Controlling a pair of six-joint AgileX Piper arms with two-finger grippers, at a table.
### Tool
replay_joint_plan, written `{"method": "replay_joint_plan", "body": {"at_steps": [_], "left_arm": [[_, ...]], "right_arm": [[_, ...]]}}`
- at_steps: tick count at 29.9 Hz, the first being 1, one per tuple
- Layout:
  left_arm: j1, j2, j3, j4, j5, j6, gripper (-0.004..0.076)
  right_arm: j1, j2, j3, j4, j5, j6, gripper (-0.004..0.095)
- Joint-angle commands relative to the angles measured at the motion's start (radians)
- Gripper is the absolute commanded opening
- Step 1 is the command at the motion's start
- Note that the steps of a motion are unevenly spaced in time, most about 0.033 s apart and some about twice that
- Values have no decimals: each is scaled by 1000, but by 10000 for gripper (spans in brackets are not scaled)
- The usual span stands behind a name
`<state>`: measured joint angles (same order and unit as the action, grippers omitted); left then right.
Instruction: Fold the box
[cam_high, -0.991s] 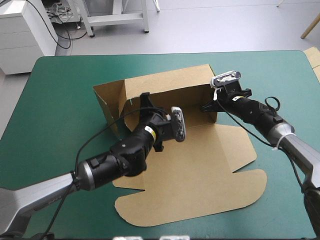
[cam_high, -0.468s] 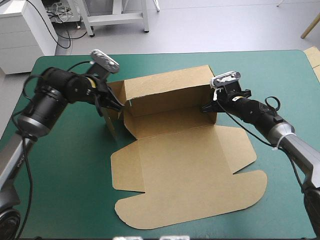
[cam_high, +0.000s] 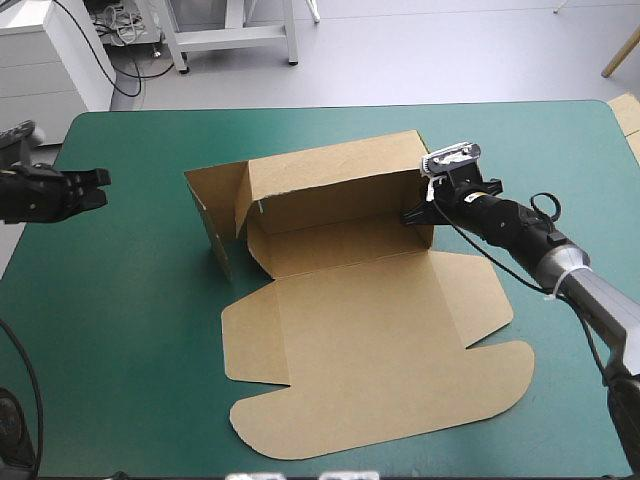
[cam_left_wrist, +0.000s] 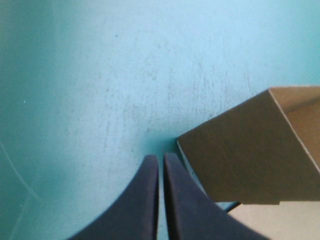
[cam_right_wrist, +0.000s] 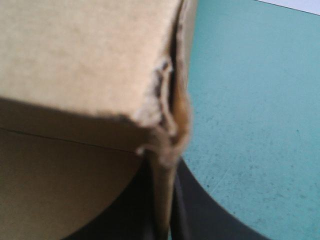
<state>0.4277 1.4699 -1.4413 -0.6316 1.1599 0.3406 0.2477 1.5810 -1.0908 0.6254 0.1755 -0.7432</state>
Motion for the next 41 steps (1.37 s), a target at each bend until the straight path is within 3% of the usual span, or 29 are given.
{"method": "replay_joint_plan", "body": {"at_steps": [1, 8, 12, 17, 24, 29, 36, 41], "left_arm": [[128, -64, 78, -197, -41, 19, 14], [236, -85, 243, -322, -131, 19, 7], [236, -85, 265, -319, -164, 22, 7], [236, -85, 265, -322, -178, 22, 7], [236, -85, 265, -344, -194, 8, 7], [236, -85, 265, -356, -196, 8, 7], [236, -85, 265, -363, -194, 8, 7], [236, -85, 265, -389, -192, 8, 7]], "right_arm": [[-4, -40, -37, 1, -29, -5, -20], [-6, -40, -82, -9, 69, 109, -20], [-8, -39, -228, -162, 201, 307, -20], [-8, 3, -480, -449, 525, 673, -19], [-8, 87, -706, -473, 980, 743, -19], [7, 82, -637, -393, 996, 753, -20], [64, 35, -423, -403, 994, 749, -20], [64, 46, -403, -468, 946, 760, -20]]}}
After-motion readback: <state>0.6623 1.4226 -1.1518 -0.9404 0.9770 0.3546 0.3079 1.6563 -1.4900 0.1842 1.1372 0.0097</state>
